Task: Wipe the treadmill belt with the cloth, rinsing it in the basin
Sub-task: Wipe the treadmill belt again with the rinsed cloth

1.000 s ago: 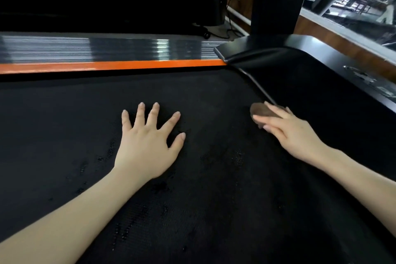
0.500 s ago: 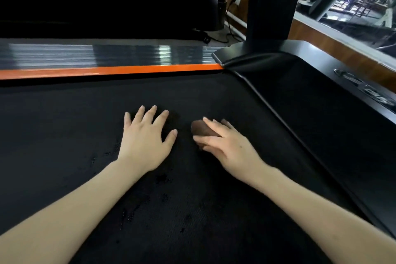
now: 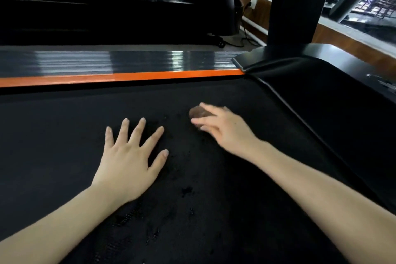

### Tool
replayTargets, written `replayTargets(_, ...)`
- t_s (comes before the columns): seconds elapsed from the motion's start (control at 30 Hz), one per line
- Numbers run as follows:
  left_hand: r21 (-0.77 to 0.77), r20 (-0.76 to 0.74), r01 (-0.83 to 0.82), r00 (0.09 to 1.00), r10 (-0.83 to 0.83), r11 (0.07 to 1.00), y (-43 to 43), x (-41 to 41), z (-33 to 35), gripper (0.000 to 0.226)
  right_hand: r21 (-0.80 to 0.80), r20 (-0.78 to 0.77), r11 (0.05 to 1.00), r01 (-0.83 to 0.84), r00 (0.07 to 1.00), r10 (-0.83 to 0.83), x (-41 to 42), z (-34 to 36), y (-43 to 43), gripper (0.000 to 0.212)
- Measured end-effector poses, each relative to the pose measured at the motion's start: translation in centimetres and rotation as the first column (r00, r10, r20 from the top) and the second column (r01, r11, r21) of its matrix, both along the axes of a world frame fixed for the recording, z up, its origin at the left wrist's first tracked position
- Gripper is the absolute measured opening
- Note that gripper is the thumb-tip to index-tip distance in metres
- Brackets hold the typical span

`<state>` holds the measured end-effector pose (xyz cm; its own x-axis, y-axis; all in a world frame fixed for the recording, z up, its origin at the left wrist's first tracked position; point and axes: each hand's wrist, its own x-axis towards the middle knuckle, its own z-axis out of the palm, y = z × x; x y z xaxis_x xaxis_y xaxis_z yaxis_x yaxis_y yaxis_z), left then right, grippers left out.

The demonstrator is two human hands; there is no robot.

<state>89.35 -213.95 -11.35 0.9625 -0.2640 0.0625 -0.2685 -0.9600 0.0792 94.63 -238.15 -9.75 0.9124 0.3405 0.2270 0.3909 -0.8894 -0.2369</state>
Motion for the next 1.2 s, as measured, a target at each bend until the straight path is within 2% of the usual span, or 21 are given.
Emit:
replayTargets(0.1,0.006,0.01,0.002,1.0,-0.002,1.0,-0.2,0.0,-0.1,0.08,0.027,0.002,0.949,0.315,0.949,-0.315,5.2,0.7,-2.6,0.03)
replayTargets(0.17,0.021,0.009,-0.003,1.0,0.003,1.0,-0.4,0.1,0.0,0.08,0.006,-0.003,0.92,0.391,0.921,-0.391,6.0,0.7,-1.8,0.031)
replayTargets(0.23,0.031,0.012,0.003,1.0,-0.003,1.0,-0.5,0.1,-0.1,0.081,0.007,0.023,0.959,0.282,0.959,-0.282,3.6,0.4,0.2,0.032)
replayTargets(0.33,0.006,0.015,0.003,1.0,-0.003,1.0,-0.5,0.1,-0.1,0.081,-0.015,0.022,0.999,-0.047,0.999,0.048,-0.6,0.1,2.1,0.034)
replayTargets(0.4,-0.004,0.013,0.003,1.0,-0.003,1.0,-0.5,-0.1,0.1,0.081,-0.056,0.015,0.996,-0.069,0.997,0.07,1.0,0.4,1.6,0.033)
replayTargets(0.43,-0.001,0.009,0.003,1.0,-0.003,1.0,-0.6,-0.1,0.1,0.082,-0.056,0.026,0.998,0.002,1.0,0.0,2.7,0.4,1.2,0.032)
replayTargets(0.5,0.006,0.003,0.002,1.0,-0.002,1.0,-0.6,-0.2,0.1,0.083,-0.003,0.036,0.969,0.249,0.968,-0.249,6.2,0.8,0.3,0.03)
replayTargets(0.57,0.012,-0.004,-0.003,1.0,0.003,1.0,-0.6,-0.1,0.2,0.083,0.027,-0.003,0.876,0.481,0.877,-0.481,8.8,0.9,1.1,0.031)
replayTargets(0.63,0.019,-0.012,0.002,1.0,-0.001,1.0,-0.7,-0.1,0.3,0.083,-0.008,0.0,0.814,0.581,0.814,-0.581,10.3,0.7,4.1,0.032)
replayTargets(0.73,0.013,-0.013,0.008,1.0,-0.008,1.0,-0.6,0.0,0.3,0.083,-0.095,0.087,0.885,0.457,0.889,-0.449,10.3,-0.3,10.2,0.05)
replayTargets(0.8,-0.003,-0.009,0.015,1.0,-0.015,1.0,-0.5,0.0,0.3,0.082,-0.122,0.112,0.917,0.381,0.923,-0.368,9.4,-0.4,11.1,0.063)
replayTargets(0.9,-0.005,-0.005,0.017,1.0,-0.017,1.0,-0.2,-0.2,0.3,0.081,-0.06,0.096,0.955,0.292,0.954,-0.285,8.7,0.7,6.8,0.05)
replayTargets(1.0,-0.006,0.01,0.006,1.0,-0.006,1.0,-0.3,-0.1,0.1,0.082,-0.012,0.062,0.933,0.359,0.932,-0.358,8.1,1.7,2.5,0.033)
replayTargets(1.1,0.008,0.019,-0.003,1.0,0.003,1.0,-0.6,0.0,0.0,0.083,0.008,0.056,0.93,0.369,0.928,-0.368,7.8,1.6,3.8,0.029)
replayTargets(1.2,-0.004,0.017,-0.005,1.0,0.005,1.0,-0.5,-0.1,0.0,0.083,0.0,0.063,0.982,0.191,0.98,-0.191,5.5,1.1,4.8,0.033)
